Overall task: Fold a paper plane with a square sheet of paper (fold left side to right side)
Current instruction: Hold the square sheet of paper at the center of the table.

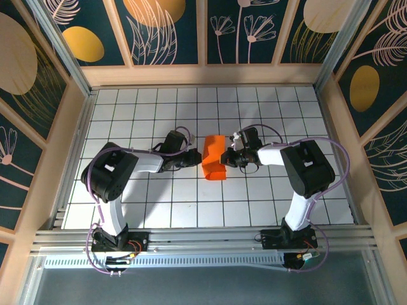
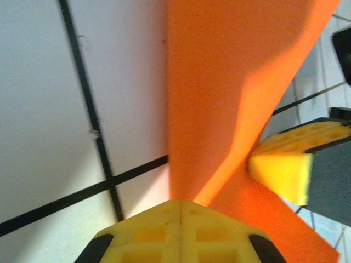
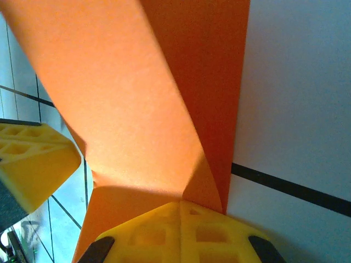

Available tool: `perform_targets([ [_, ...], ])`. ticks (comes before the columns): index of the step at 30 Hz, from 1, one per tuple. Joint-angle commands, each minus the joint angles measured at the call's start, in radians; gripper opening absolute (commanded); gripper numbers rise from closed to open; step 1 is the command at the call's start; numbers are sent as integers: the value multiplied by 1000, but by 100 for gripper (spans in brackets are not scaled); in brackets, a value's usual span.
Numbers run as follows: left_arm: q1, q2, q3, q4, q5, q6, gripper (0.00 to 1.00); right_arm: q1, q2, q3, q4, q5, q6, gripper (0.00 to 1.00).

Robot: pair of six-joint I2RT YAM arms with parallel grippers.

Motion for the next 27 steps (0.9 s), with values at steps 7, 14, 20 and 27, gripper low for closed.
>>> perform_targets([
  [7,-65,28,78,21,-8,-6,0,-2,75,-32,-126,171,-35,0],
  [14,-86,90,101,11,22,-1,0,-1,75,-29,-126,172,-32,0],
  [20,-84,120,112,-46,-12,26,0,1,72,-23,-128,165,-36,0],
  [27,-87,134,109,-79,-27,37,0,1,33,-16,-100,111,-34,0],
])
